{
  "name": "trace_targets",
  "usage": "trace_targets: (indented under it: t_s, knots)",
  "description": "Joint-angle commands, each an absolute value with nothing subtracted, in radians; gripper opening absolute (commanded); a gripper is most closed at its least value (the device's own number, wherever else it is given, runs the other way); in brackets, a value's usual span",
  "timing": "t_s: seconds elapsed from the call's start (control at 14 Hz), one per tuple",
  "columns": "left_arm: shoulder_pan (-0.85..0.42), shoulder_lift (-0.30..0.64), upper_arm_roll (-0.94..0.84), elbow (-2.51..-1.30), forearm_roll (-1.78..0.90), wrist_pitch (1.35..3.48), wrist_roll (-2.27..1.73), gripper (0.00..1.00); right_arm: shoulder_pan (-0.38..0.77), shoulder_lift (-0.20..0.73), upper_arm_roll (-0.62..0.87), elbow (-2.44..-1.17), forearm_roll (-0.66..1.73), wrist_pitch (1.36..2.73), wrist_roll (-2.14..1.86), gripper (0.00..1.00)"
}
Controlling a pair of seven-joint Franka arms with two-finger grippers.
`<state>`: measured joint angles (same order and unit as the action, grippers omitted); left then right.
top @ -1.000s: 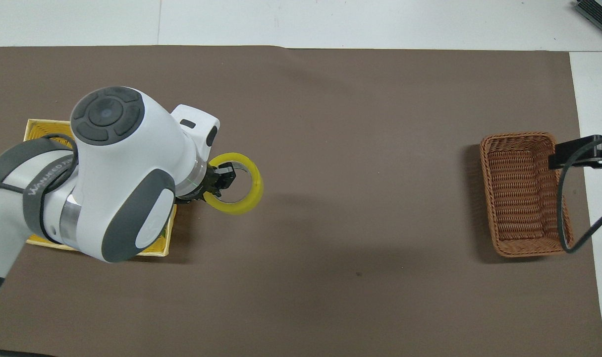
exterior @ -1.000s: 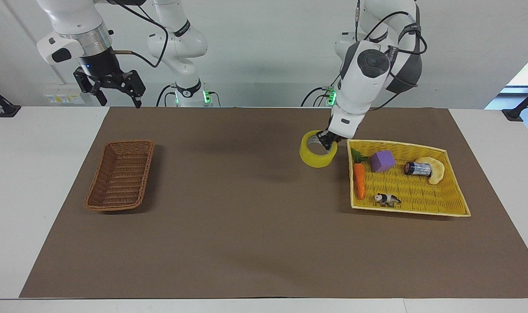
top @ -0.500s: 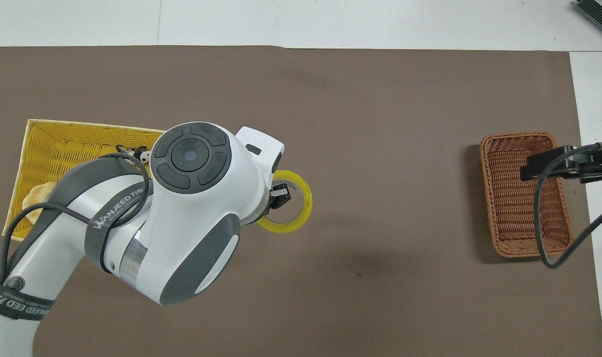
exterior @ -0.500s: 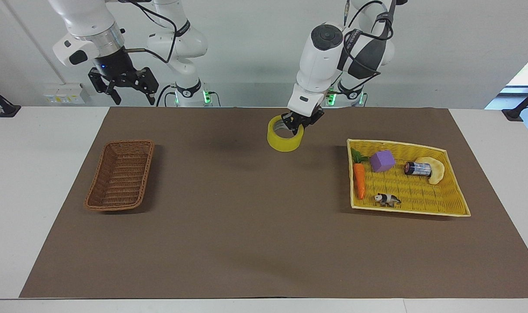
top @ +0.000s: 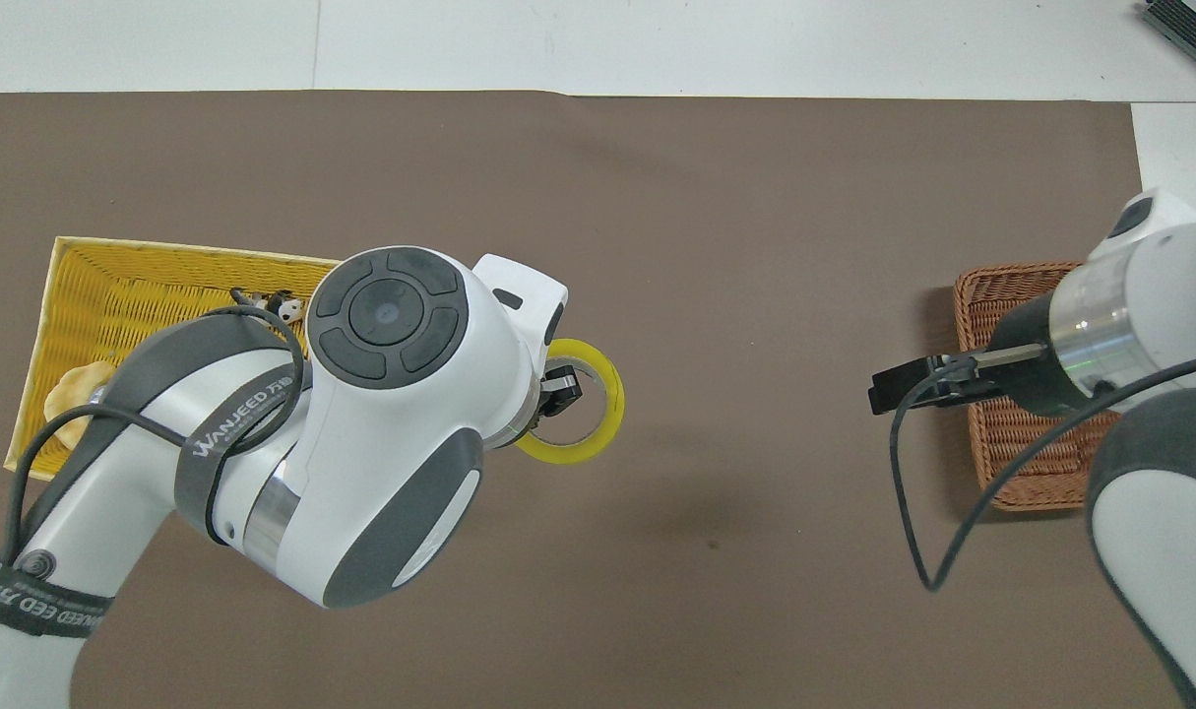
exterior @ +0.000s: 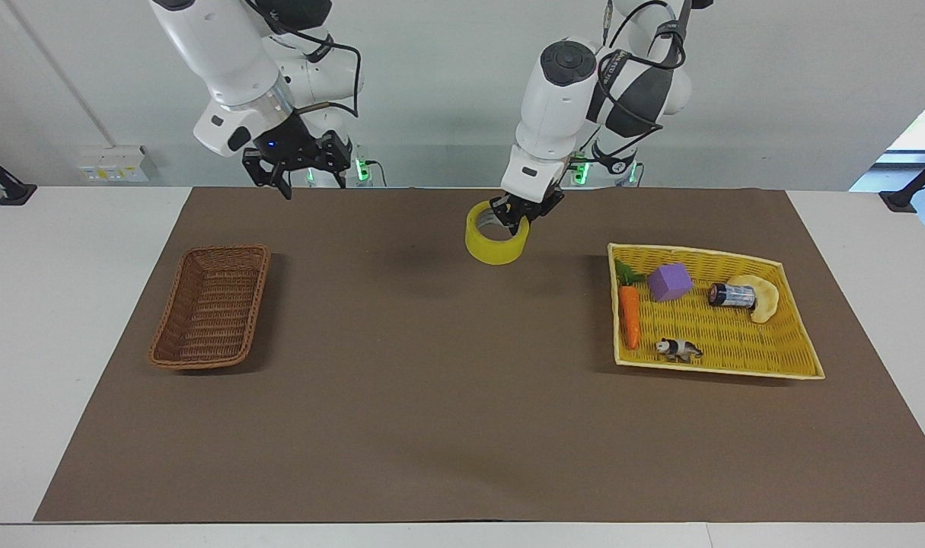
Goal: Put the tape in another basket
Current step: 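Close the right gripper on the tape roll held by the left gripper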
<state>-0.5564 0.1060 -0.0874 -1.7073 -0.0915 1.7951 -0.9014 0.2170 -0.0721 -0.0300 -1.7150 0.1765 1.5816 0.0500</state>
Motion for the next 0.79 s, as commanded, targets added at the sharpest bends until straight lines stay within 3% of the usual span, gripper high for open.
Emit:
trace_targets:
  t_s: [0.0,0.29,0.71]
  knots:
    - [-0.569,0.1,-0.08,-1.706,-0.106,1.798,-0.916,0.0,0.241,-0.097,-0.032,-1.79,0.231,1.656,0.012,1.0]
    - [-0.569,0.097,-0.08,-1.715,-0.107,1.827,-0.919,0.0,0.35,-0.091,-0.032,-1.888,0.326,1.785,0.057,1.0]
    - [-0.571,0.086,-0.081,-1.738,-0.11,1.83,-0.923,0.0,0.38,-0.091,-0.031,-1.954,0.484,1.903,0.104,1.0]
